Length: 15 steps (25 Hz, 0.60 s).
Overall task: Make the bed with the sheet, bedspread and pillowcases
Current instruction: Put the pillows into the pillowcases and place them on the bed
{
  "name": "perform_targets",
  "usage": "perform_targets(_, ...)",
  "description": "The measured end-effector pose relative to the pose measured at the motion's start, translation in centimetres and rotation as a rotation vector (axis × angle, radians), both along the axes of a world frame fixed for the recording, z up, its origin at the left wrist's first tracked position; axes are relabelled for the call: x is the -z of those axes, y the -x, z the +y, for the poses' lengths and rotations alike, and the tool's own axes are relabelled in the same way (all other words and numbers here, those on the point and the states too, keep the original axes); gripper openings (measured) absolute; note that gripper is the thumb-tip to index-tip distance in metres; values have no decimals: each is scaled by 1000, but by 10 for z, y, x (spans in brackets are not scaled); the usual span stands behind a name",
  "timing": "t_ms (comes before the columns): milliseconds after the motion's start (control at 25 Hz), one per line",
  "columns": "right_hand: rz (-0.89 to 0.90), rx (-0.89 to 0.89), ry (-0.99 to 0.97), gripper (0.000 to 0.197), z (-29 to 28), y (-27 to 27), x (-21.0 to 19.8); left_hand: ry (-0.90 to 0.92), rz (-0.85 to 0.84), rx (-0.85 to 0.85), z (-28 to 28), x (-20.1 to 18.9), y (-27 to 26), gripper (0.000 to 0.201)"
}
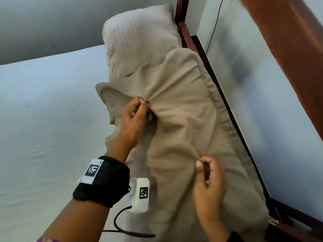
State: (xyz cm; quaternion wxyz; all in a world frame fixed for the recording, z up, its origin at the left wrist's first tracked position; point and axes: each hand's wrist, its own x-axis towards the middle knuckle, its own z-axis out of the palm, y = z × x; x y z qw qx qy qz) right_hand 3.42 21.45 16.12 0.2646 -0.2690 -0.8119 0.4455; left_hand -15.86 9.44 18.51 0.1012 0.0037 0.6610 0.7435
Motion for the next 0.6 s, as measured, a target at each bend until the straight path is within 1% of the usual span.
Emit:
perform_targets(80,-196,-60,48,2,-2,-10,29,82,20,68,3,17,-3,28)
perform_targets(120,-320,-94,61,7,-3,-18,42,160,41,74,2,28,-6,25)
perform_targets(160,-460,-123,19,9,-4,-24,51,264,69,37,-2,36,-9,25)
perform_targets(200,-578,-136,-103,24,0,-27,56,388,109,-53,-9,43,-11,27)
perform_targets(240,-671,-147,-256,44,6,-28,57,541,164,-165,-16,49,-13,35)
perform_targets(280,-738,-159,-339,61,12,-25,51,719,219,-224,-22,51,-13,49)
perform_targets(320,-756,-172,-369,72,19,-19,47,890,238,-178,-25,51,-14,68)
perform_targets(360,-741,-203,-374,80,26,-12,43,1019,223,-58,-23,50,-13,86)
perform_targets(400,-726,-261,-367,84,32,-3,40,1106,202,83,-18,50,-10,98)
perform_targets(440,-710,-324,-393,85,37,9,38,1159,185,200,-11,51,-4,106)
perform_targets(480,-687,-385,-446,86,40,24,36,1181,166,274,-2,51,4,109)
perform_targets(520,-668,-430,-490,86,44,44,34,1170,139,314,4,54,12,111)
perform_targets(600,-646,-471,-552,84,53,89,30,1166,98,354,10,59,26,110)
